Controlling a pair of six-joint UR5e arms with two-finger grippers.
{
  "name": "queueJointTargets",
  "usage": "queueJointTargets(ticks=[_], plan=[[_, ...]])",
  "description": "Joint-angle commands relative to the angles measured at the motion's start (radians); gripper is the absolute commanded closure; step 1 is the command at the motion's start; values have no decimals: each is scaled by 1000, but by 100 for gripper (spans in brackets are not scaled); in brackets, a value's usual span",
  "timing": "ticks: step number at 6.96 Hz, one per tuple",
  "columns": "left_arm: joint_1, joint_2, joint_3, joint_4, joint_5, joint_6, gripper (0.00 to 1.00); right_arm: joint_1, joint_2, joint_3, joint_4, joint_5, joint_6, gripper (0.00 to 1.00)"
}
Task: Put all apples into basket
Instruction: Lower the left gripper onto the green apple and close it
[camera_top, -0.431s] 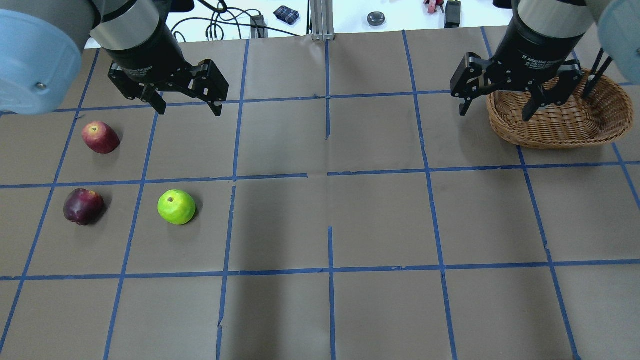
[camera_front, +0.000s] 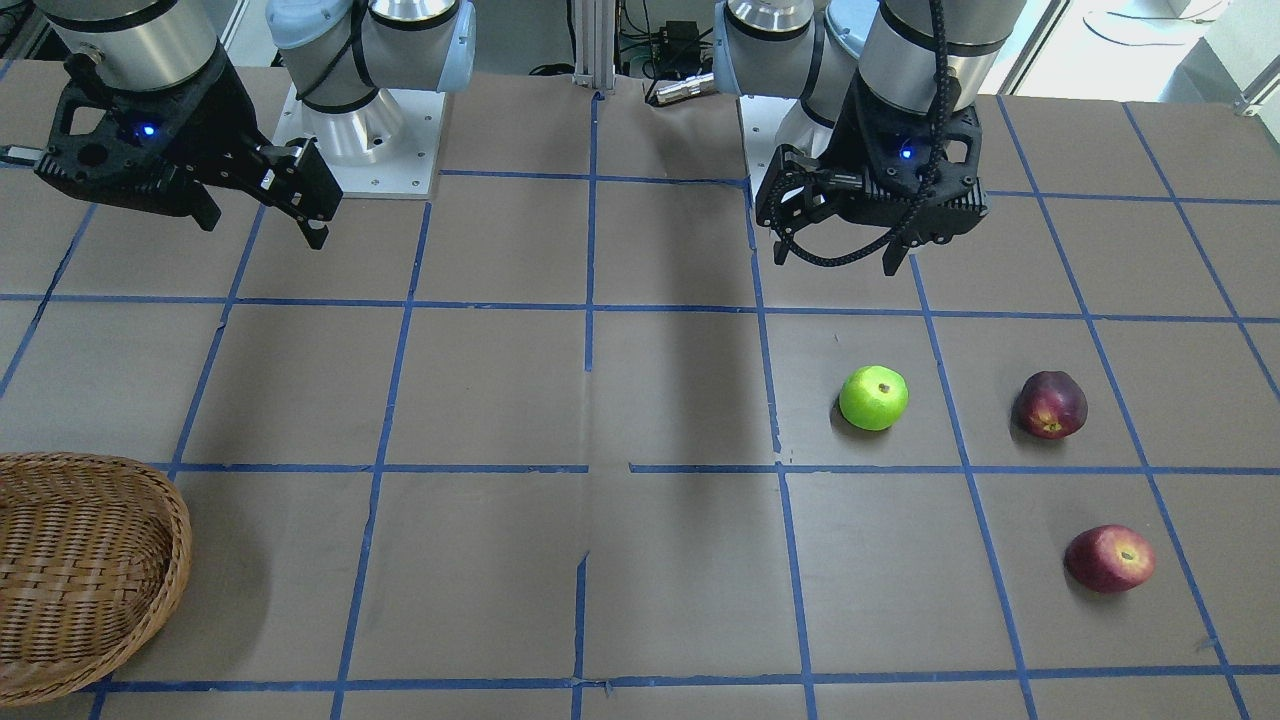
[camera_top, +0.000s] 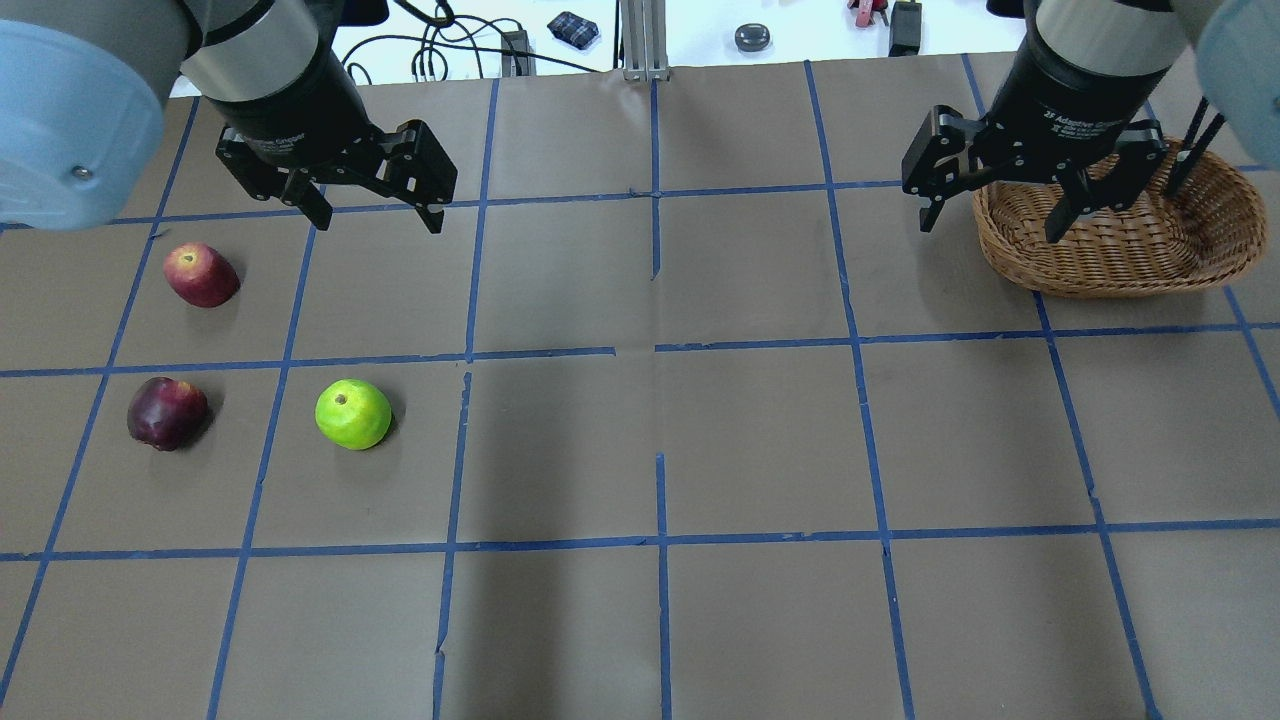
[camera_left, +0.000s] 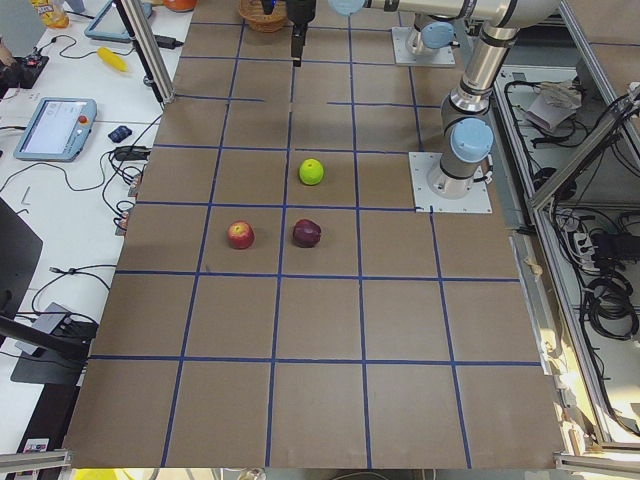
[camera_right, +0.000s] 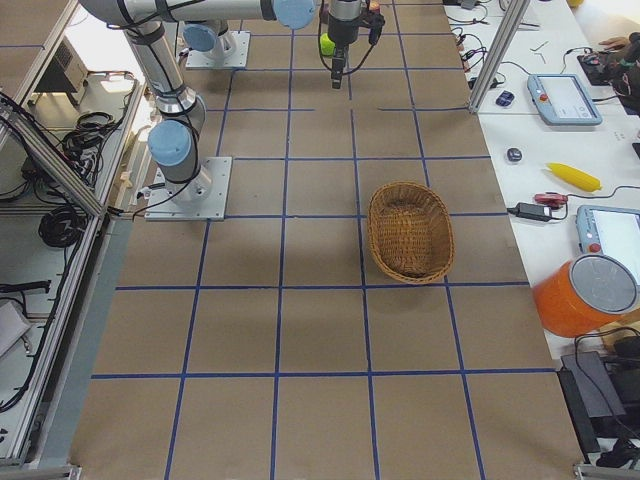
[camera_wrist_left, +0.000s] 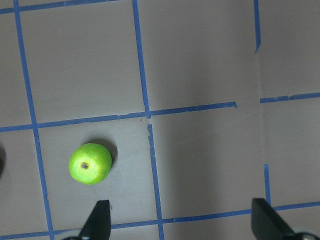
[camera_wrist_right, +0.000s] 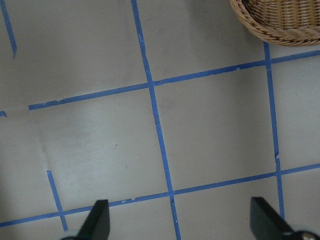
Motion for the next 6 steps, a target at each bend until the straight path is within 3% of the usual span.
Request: queueJointTargets(ticks=[1,3,5,6], plan=[[54,6,-24,-26,51,24,0,0,-1,0,1,-2,2,0],[215,-20,-126,-3,52,217,0,0,-1,0,1,-7,0,0],[266,-75,-288,209,56,261,0,0,1,0,1,-7,0,0],[266,-111,-392,376,56,261,0,0,1,0,1,-8,0,0]])
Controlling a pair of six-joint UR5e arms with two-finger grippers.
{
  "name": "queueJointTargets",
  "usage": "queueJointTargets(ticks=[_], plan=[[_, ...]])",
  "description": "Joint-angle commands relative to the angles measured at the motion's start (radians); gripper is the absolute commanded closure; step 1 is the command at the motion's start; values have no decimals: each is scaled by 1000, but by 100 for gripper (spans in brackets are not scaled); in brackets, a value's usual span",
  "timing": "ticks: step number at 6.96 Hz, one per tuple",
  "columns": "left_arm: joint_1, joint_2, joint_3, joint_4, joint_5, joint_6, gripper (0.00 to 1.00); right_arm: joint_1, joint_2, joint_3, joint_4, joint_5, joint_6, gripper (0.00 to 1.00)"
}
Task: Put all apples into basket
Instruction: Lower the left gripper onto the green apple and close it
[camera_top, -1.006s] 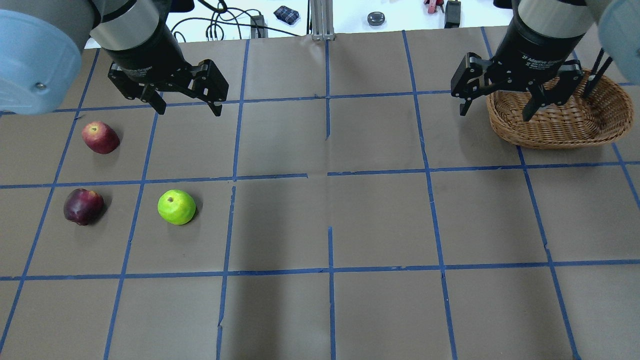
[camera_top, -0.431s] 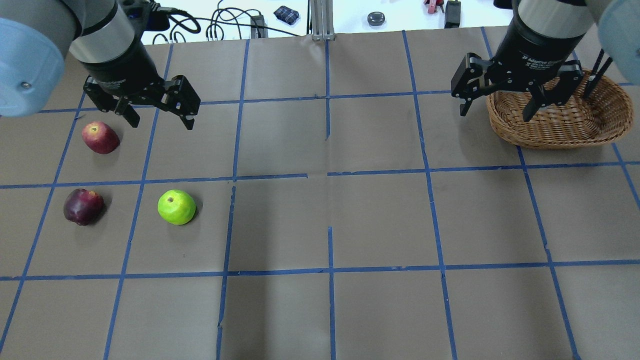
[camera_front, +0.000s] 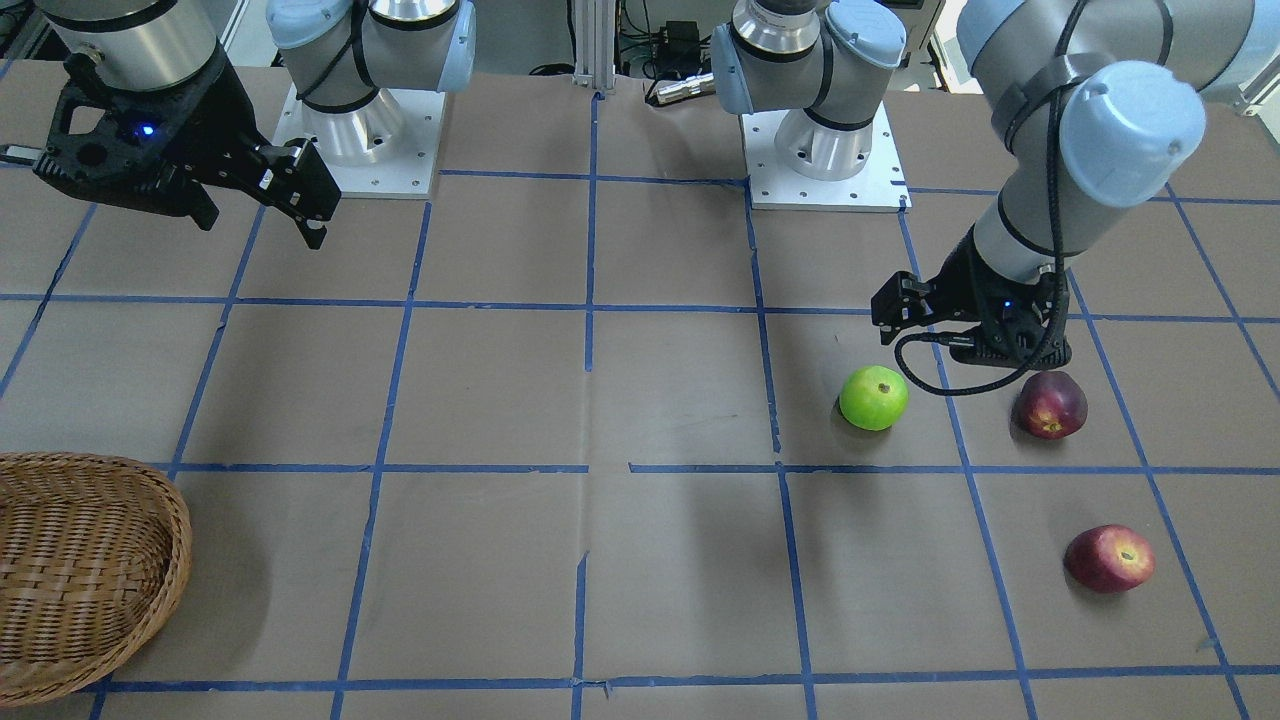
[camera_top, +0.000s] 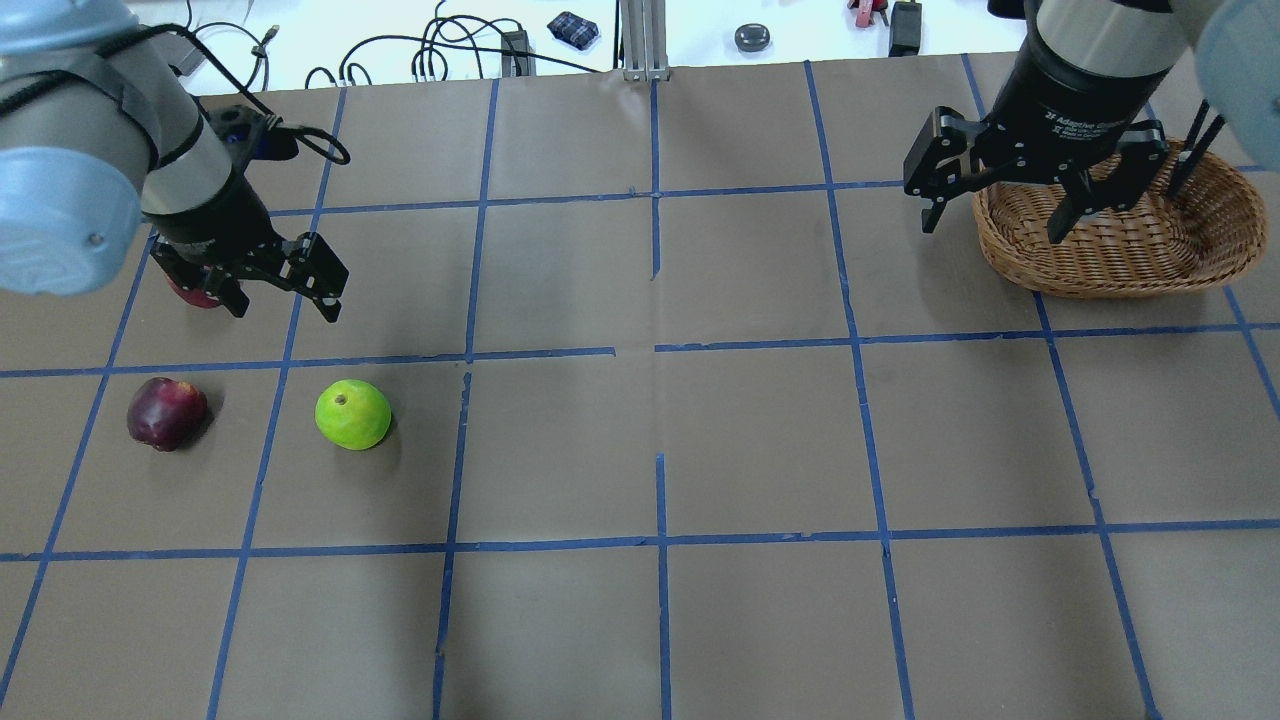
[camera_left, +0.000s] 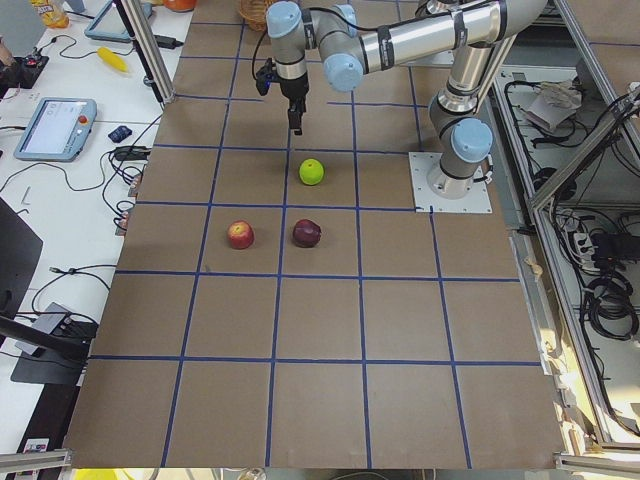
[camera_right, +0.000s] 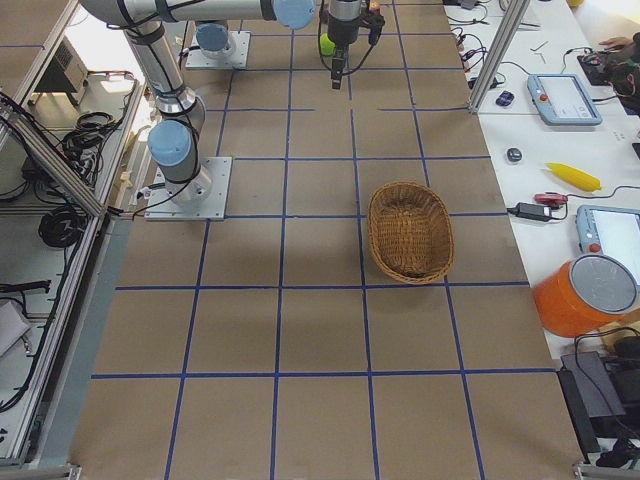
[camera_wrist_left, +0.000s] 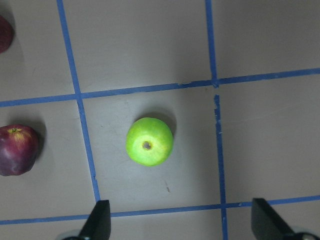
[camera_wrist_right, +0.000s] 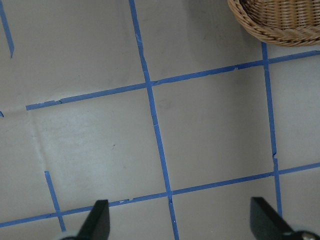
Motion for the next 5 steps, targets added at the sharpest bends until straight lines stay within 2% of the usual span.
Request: queueJointTargets(ticks=[1,5], plan=[[11,-68,-188,263,0,15,0,0,0,0,0,-1,0,0],[11,-182,-220,302,12,87,0,-5,2,17,-1,-4,-6,0]])
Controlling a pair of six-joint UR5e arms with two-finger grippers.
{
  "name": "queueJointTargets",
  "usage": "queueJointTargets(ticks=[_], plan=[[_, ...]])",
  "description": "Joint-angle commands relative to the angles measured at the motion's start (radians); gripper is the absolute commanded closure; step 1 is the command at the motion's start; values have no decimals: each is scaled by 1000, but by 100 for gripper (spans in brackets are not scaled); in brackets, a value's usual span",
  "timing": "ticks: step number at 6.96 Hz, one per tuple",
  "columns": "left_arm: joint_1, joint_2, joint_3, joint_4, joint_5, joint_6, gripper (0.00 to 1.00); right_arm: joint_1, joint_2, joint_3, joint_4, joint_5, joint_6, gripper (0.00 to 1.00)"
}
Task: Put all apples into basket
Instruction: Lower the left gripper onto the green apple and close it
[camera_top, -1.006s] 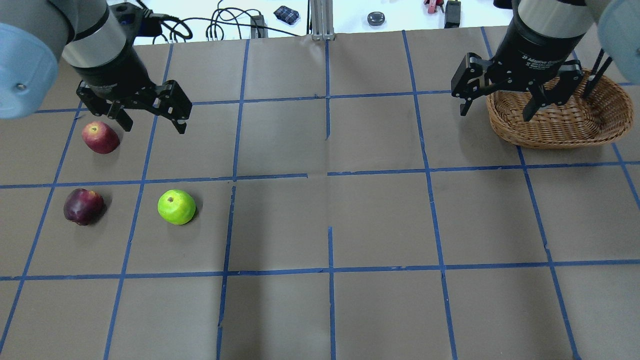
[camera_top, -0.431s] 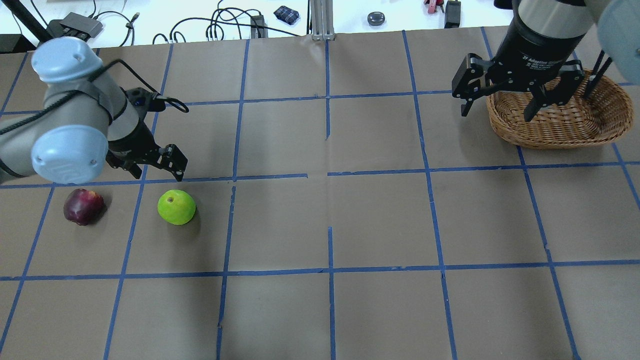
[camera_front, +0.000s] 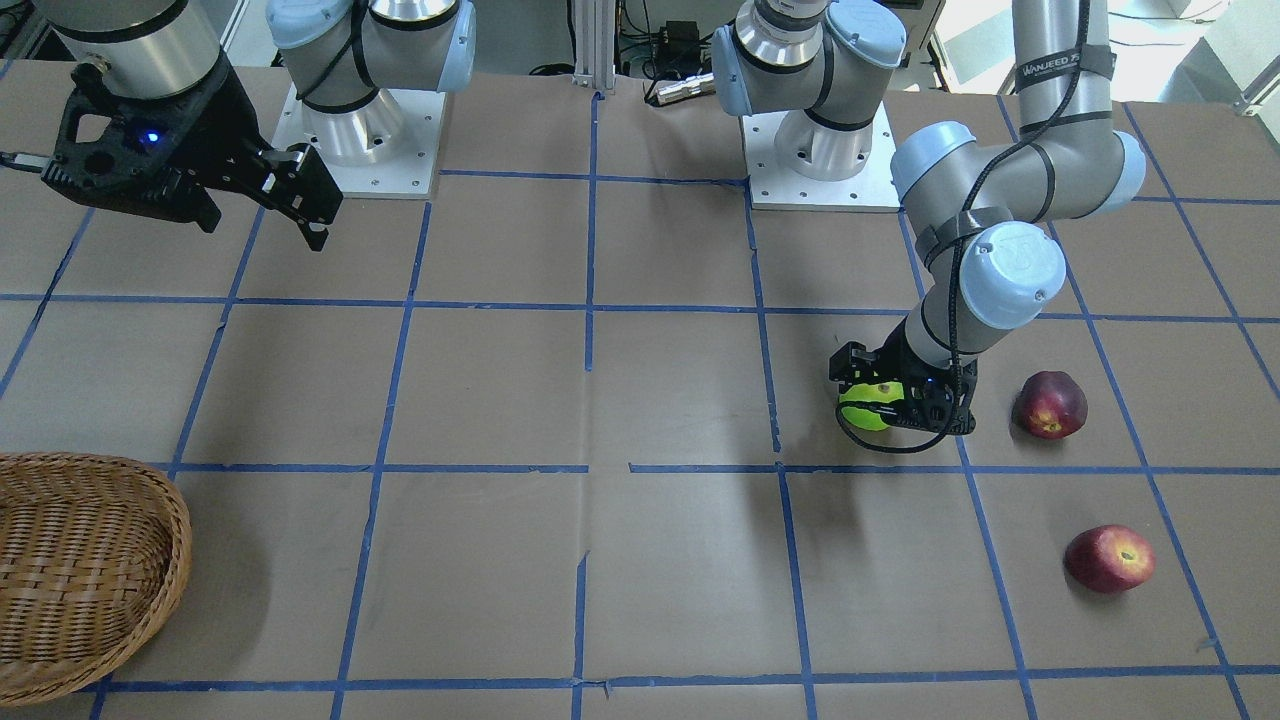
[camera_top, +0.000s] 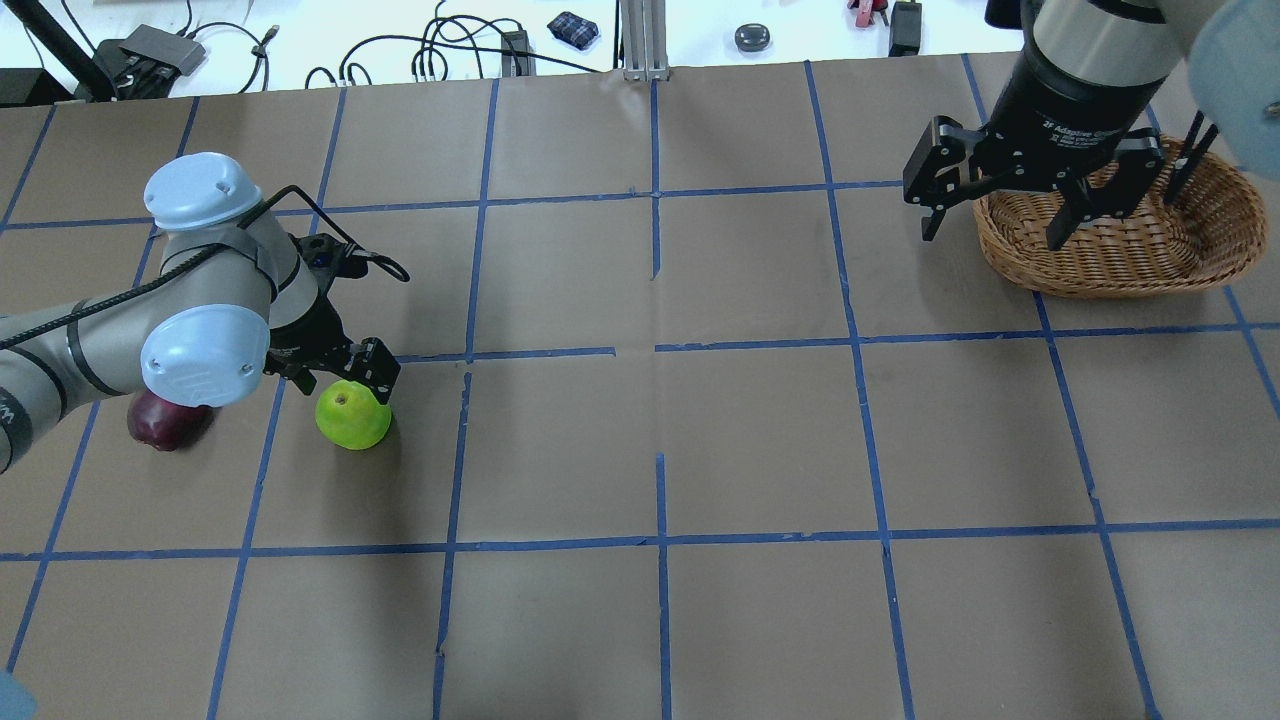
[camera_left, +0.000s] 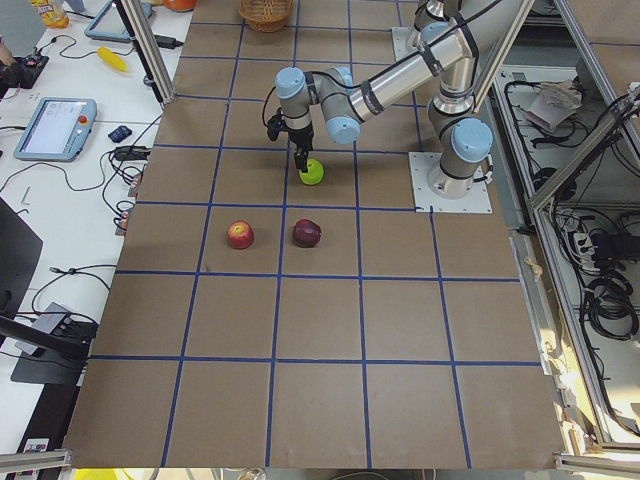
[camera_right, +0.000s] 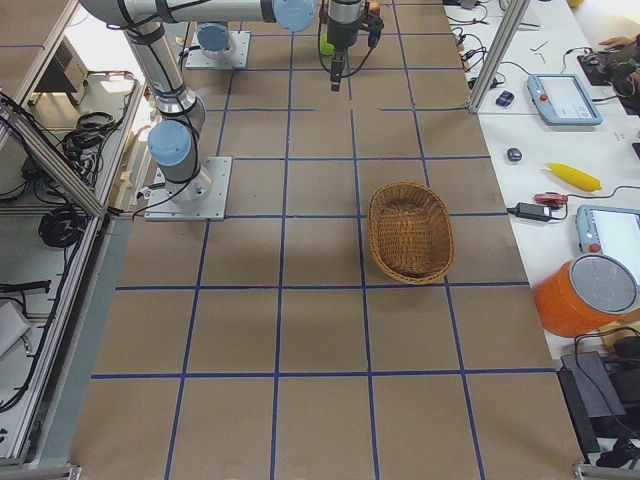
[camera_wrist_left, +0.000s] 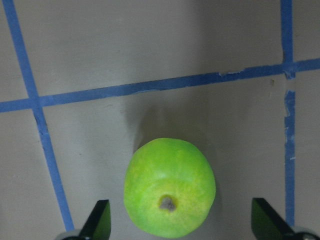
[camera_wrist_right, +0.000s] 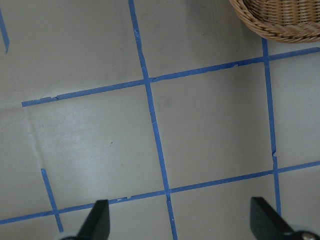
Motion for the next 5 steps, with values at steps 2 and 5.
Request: queueJointTargets(ticks=[2,5], plan=[[0,-59,-8,4,46,2,0,-1,1,3,-2,1,0,0],[0,-46,7,1,-21,-47,74,-2,1,3,-2,-1,6,0]])
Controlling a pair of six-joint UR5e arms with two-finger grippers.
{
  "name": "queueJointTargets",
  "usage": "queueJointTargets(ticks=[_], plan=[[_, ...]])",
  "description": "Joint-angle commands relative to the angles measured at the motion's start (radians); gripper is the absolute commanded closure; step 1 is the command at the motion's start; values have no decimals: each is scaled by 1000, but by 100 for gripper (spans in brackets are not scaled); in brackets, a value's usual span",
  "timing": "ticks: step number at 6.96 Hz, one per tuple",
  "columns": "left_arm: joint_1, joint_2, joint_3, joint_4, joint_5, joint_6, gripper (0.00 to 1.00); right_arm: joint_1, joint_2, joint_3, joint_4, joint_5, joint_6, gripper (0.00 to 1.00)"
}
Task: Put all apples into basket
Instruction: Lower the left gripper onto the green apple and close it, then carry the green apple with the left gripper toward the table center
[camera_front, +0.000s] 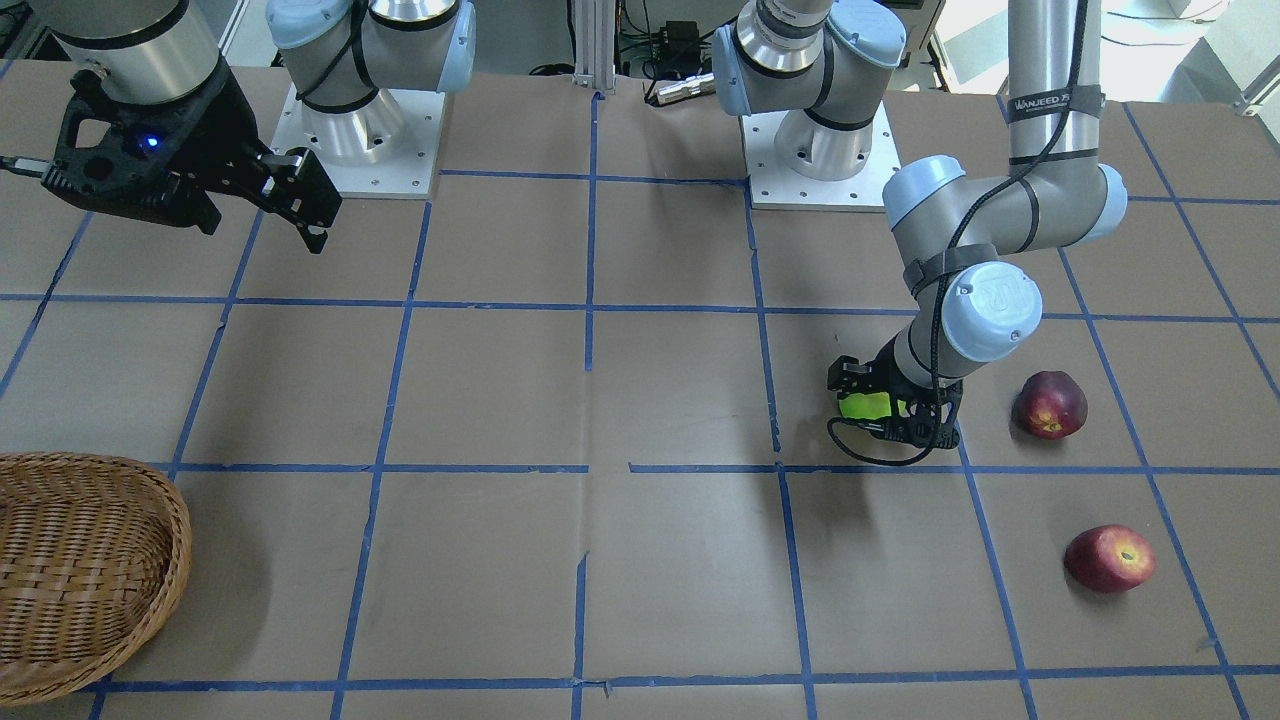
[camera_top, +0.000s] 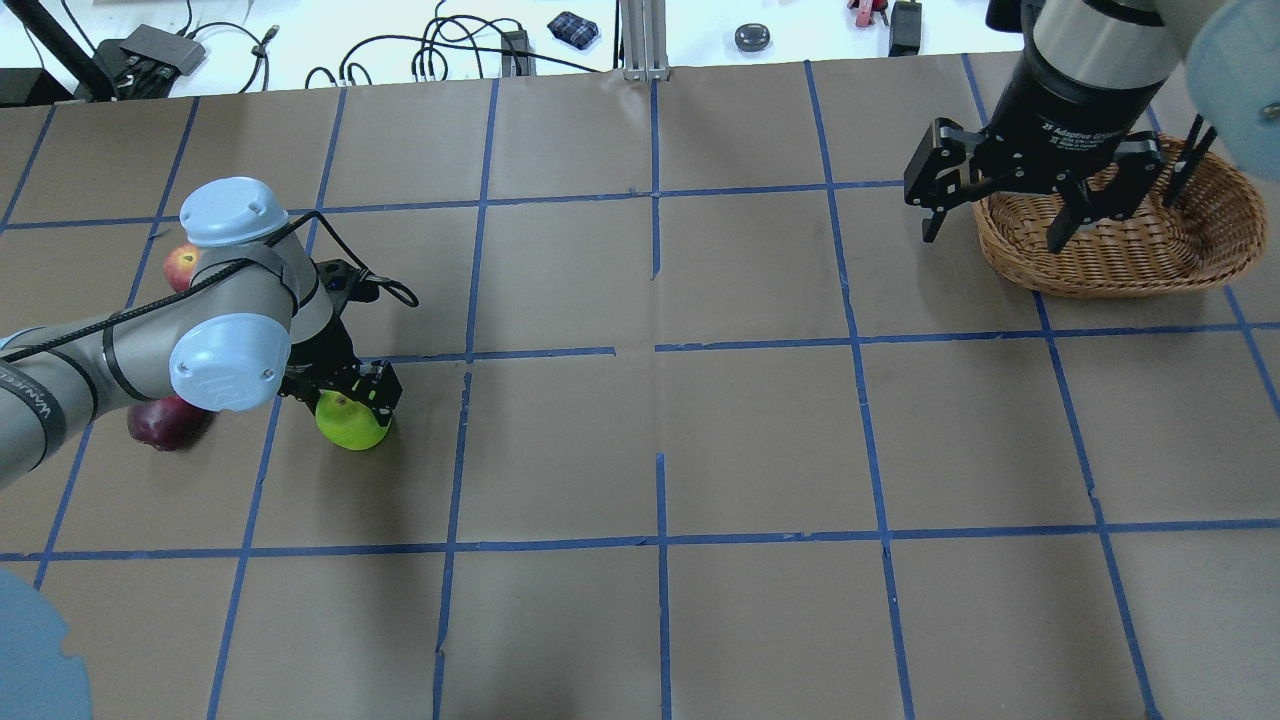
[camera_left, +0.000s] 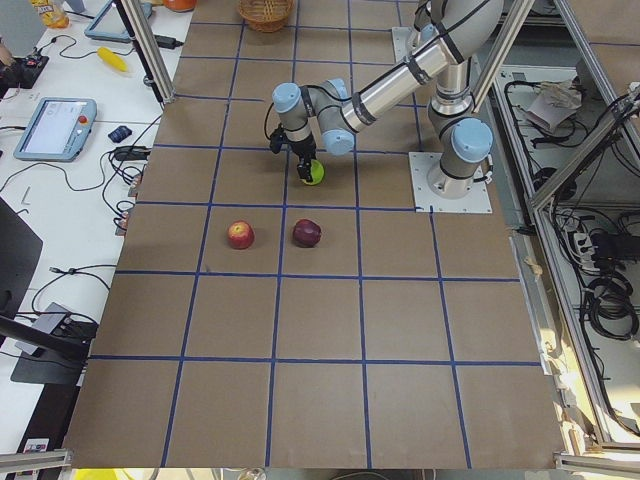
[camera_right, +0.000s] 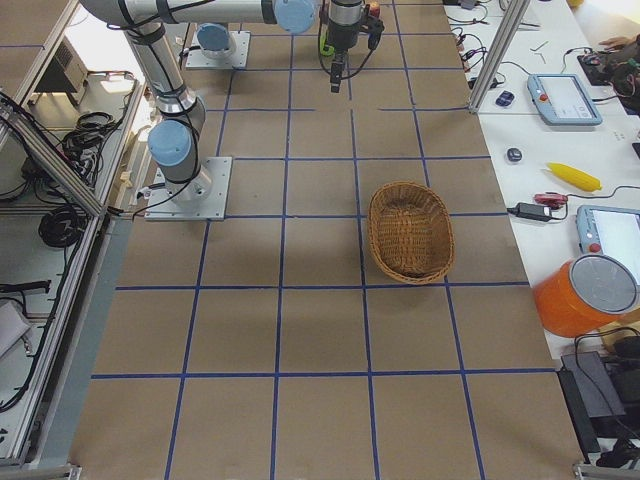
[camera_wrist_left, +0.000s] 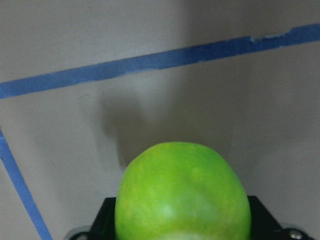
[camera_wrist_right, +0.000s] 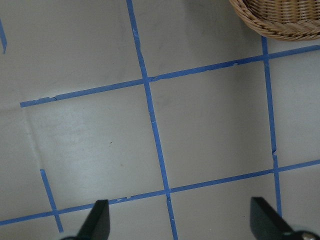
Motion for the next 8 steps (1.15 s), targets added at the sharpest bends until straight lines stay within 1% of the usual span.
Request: queueJointTargets(ticks=[1,2,3,4,5,6,7,8], plan=[[-29,22,29,-17,-98,-194,75,-3,0,0,-1,-1,8,0],[-94,24,64,-40,-165,-387,75,-2,0,0,1,-3,4,0],[-212,10,109,-52,-186,-563,75,-6,5,0,-17,-3,7,0],[-329,-12,185,-42,-236,-824,75,-8,9,0,-24,0,2,0],[-421,-69,280,-43,-267,-965,75,-19,30,0,-24,0,3,0],[-483,-133,336,-40,-272,-1056,75,-40,66,-1,-21,3,-3,0],[-512,-172,348,-37,-269,-1117,73,-49,86,-2,-21,11,-7,0],[-517,-187,350,-17,-270,-1132,71,-52,98,-5,-36,11,-3,0]])
